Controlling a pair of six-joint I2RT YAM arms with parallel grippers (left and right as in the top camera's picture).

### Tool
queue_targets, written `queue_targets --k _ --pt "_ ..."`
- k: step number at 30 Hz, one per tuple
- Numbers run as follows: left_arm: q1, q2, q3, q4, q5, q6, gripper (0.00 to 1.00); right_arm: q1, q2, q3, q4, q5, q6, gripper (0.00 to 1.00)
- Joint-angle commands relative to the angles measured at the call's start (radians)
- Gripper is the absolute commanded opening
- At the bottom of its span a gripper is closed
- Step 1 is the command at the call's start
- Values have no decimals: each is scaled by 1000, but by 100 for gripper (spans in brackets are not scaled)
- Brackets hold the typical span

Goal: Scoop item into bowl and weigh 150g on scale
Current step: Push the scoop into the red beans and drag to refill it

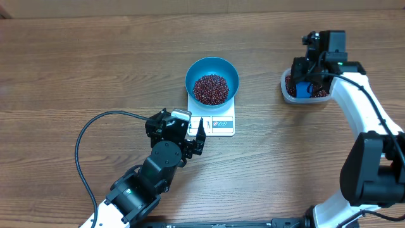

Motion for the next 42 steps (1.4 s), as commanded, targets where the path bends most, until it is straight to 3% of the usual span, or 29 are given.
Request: queue_targets --k 1,13,42 --pt "-6 1 -7 2 -18 -21 100 -58 5 -15 -80 -90 27 4" --pt "-6 1 -7 2 -18 -21 100 -184 5 -16 -124 -281 16 4" --pt "-6 1 -7 2 -18 -21 99 -243 5 -16 -126 -310 17 4"
